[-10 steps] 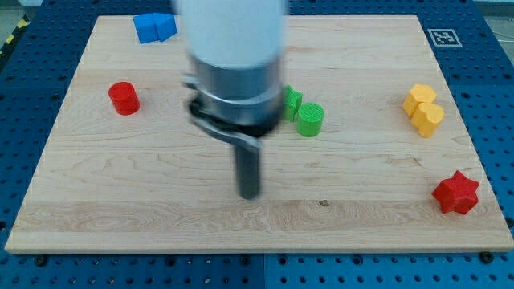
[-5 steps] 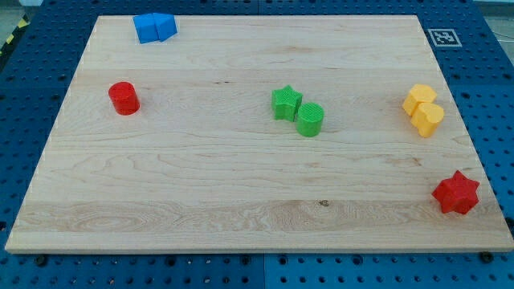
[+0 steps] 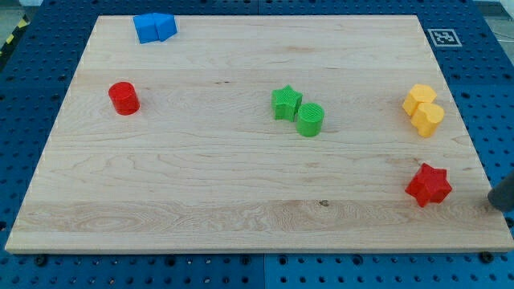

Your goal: Move the red star below the red circle

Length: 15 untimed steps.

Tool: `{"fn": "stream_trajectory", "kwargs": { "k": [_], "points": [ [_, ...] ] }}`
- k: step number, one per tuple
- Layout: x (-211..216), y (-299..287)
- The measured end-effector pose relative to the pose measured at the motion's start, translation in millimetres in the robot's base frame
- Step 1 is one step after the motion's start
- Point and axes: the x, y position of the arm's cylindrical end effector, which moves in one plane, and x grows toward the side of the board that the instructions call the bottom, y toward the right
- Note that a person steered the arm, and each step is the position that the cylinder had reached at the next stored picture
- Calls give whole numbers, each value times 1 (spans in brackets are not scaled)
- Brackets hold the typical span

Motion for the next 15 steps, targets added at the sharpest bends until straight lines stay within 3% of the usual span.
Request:
{"fn": "stream_trajectory", "kwargs": {
  "k": [3, 5, 7, 10, 12, 13, 14, 15],
  "points": [
    [-17, -173],
    [3, -154],
    [-10, -282],
    [13, -318],
    [-42, -411],
    [-31, -409],
    [-11, -364],
    [-17, -322]
  ]
}}
